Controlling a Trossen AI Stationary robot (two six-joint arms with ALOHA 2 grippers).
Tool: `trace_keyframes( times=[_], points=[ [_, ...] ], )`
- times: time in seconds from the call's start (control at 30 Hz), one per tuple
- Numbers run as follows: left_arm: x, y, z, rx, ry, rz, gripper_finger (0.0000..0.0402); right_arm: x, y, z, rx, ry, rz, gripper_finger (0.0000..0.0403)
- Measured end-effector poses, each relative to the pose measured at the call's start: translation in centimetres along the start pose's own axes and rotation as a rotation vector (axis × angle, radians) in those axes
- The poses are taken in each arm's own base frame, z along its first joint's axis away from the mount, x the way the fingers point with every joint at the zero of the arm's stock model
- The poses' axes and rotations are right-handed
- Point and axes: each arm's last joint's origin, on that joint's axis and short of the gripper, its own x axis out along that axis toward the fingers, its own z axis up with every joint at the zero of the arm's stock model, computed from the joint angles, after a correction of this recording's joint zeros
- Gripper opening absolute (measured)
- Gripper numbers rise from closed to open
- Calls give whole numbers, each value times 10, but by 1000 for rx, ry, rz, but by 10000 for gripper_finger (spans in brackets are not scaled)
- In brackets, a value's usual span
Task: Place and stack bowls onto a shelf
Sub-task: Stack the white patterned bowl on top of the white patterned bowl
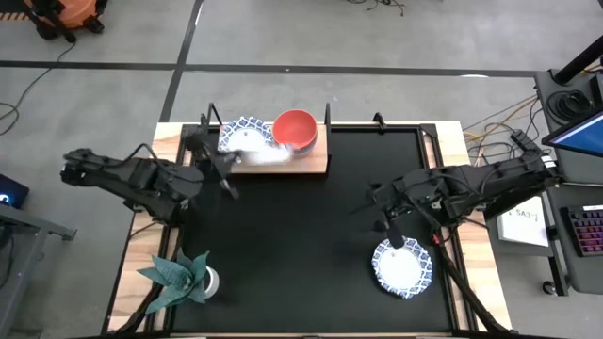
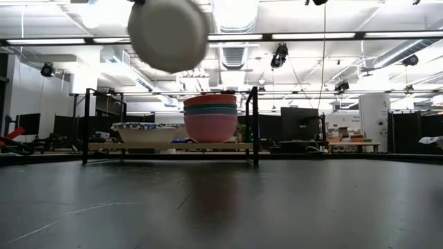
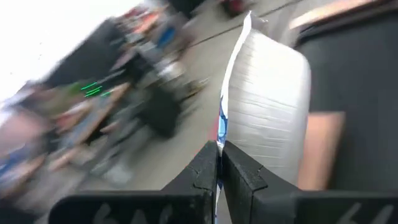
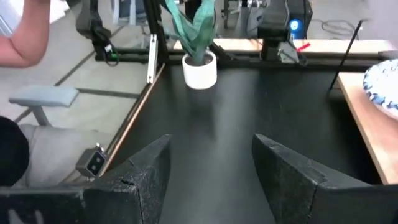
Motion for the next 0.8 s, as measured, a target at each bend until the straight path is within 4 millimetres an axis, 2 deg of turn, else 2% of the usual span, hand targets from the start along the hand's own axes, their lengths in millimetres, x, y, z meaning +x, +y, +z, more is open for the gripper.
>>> trace_keyframes(
  times=[0.1, 0.2, 0.37, 0.5, 0.8],
  points=[
    [5, 8, -10, 21, 90, 146, 0, 6, -1, -3, -5, 25, -3, 212],
    [16, 8, -20, -4, 174, 201, 0, 13, -1, -5, -11, 48, -4, 212],
    [47, -4, -39, 16, 323, 246, 0, 21, -2, -9, -9, 79, -7, 212],
    [71, -13, -47, 78, 418, 284, 0, 23, -3, -10, -7, 88, -8, 212],
    [108, -31, -59, 202, 549, 352, 0, 23, -3, -10, 6, 87, -8, 212]
  ],
)
